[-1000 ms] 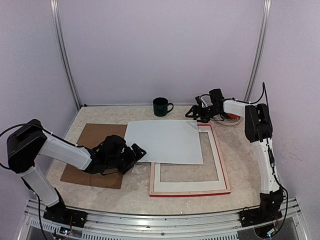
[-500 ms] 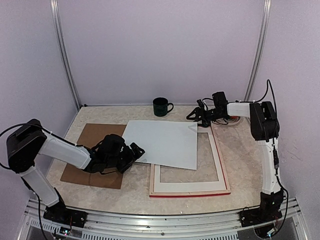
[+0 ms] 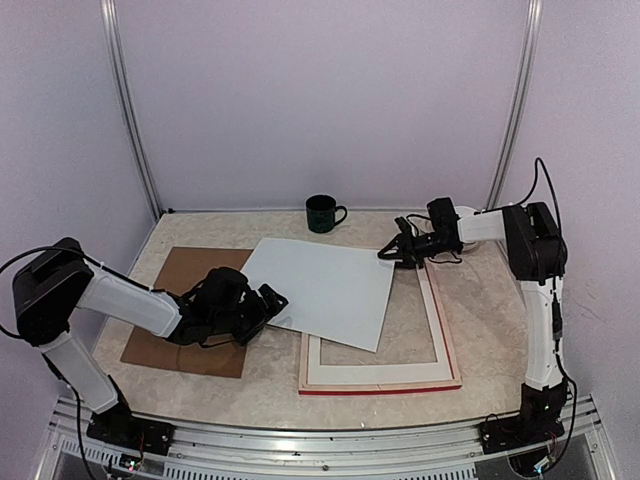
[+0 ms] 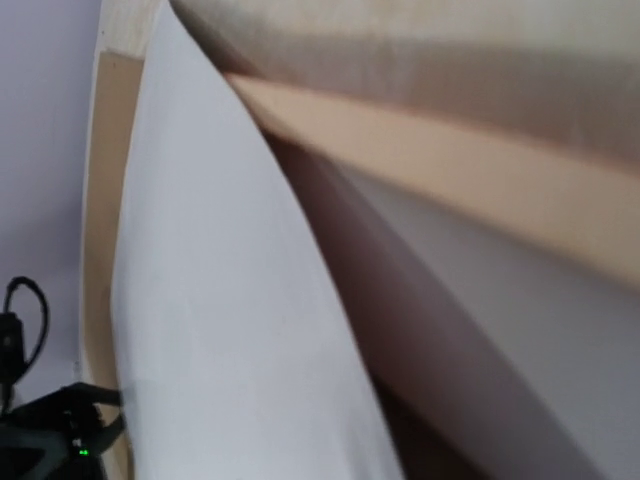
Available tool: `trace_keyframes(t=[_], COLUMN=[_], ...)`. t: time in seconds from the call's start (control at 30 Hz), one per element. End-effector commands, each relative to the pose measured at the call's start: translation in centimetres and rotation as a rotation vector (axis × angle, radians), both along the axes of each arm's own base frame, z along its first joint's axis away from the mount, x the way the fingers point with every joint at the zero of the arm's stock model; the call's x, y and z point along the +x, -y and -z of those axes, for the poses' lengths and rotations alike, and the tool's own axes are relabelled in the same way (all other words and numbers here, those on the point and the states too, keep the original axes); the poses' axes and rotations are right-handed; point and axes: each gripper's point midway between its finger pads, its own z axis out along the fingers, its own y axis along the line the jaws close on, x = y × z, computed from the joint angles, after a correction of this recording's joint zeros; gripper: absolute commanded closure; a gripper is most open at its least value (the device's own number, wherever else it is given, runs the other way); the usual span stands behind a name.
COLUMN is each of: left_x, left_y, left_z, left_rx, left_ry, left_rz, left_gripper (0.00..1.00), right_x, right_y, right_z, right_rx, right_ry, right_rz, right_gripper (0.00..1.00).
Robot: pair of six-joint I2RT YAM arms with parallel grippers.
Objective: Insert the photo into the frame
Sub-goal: Adjust the photo on the mat board.
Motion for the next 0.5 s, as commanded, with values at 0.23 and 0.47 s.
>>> trace_keyframes(t=[0.23, 0.47], left_x=[-0.5, -0.6], left_y=[-1.1, -1.1], left_z=[0.9, 0.5], left_rx=[0.019, 0.013], left_ry=[-0.004, 0.01], left_rz=[-0.001, 0.007], left_gripper=[0.02, 0.02], right_x=[-2.6, -5.4], right_y=[0.5, 1.4], right_z=[-4.1, -6.1], right_rx=[0.037, 0.075], right_ry=[0.036, 0.075], right_rz=[0.01, 0.084], right_gripper=[1.0, 1.0])
